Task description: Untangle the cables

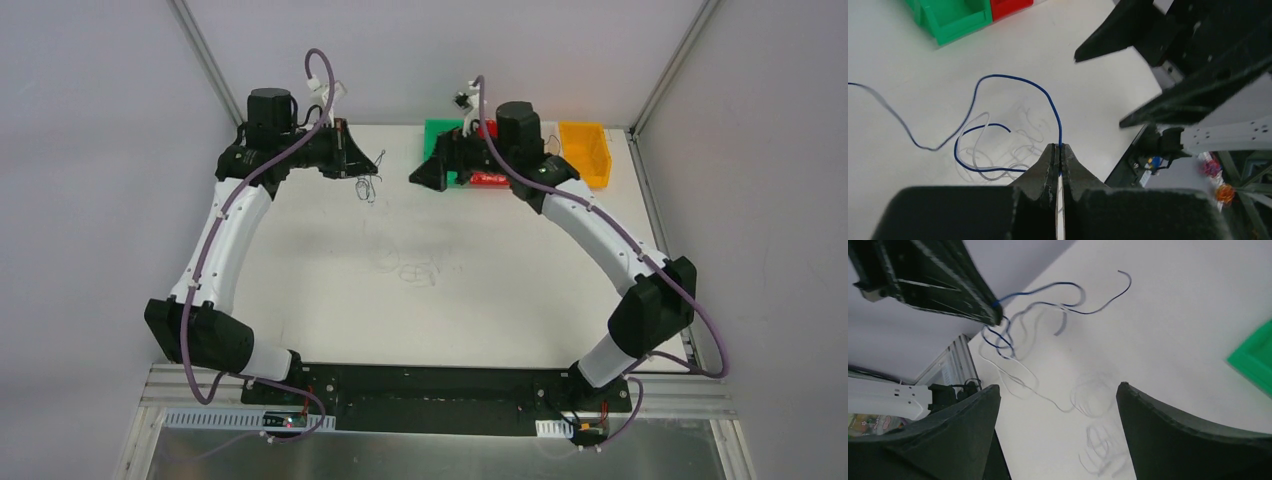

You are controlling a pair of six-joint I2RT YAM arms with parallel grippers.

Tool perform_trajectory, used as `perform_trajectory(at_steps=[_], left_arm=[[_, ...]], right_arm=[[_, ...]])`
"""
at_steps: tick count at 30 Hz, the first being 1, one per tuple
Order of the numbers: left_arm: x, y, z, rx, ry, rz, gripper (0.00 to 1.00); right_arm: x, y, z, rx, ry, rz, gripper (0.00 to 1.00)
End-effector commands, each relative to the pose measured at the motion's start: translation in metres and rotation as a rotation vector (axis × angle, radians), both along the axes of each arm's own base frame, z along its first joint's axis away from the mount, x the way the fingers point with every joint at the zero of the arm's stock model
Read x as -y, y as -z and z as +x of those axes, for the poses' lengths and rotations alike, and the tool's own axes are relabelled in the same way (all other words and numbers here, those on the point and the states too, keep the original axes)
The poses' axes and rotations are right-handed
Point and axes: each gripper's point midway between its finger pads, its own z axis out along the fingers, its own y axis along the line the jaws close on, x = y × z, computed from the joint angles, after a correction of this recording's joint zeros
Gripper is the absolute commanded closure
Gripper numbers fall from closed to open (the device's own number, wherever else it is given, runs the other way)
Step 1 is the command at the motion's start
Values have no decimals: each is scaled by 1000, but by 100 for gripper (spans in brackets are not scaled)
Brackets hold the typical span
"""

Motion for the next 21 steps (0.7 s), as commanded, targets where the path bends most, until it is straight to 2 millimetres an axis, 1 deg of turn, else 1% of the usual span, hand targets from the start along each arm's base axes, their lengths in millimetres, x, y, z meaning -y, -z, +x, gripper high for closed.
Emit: perform_trajectory(at_steps=[1, 3, 4, 5, 6, 8, 9, 10, 11, 12, 14, 17, 19, 20, 21], left_arm=[[15, -43, 14, -13, -88, -242, 100], [18, -56, 16, -15, -118, -327, 100], [19, -61, 17, -24, -130, -367, 100], [20, -67, 17, -27, -137, -404, 100], [21, -72, 17, -48, -143, -445, 100], [21, -85, 17, -39, -146, -506, 100], [19, -90, 17, -32, -152, -528, 100], [16, -97, 16, -21, -159, -546, 100], [12, -105, 16, -9, -164, -560, 100], [7, -113, 16, 6, -168, -575, 100], [-4, -135, 18, 57, -169, -610, 100], [-18, -167, 25, 136, -165, -648, 100], [-28, -184, 30, 168, -170, -674, 100], [-37, -191, 33, 184, -184, -682, 100], [-40, -198, 32, 201, -180, -687, 100]], right_arm=[[-59, -56, 1, 186, 4, 175, 10], [-82, -56, -3, 208, -22, 191, 13], [-92, -52, -7, 217, -45, 188, 16], [-102, -45, -12, 222, -71, 180, 22], [-109, -36, -14, 227, -89, 169, 30], [-114, -13, -14, 219, -93, 133, 47], [-113, 0, -12, 205, -82, 113, 57], [-111, 14, -12, 192, -74, 92, 64], [-107, 31, -13, 189, -75, 57, 69], [-103, 48, -15, 186, -82, 24, 72], [-96, 84, -24, 173, -118, -40, 76], [-81, 155, -41, 86, -180, -175, 81], [-72, 185, -53, 44, -217, -234, 81], [-67, 197, -61, 32, -242, -252, 79], [-63, 203, -66, 27, -260, -268, 78]])
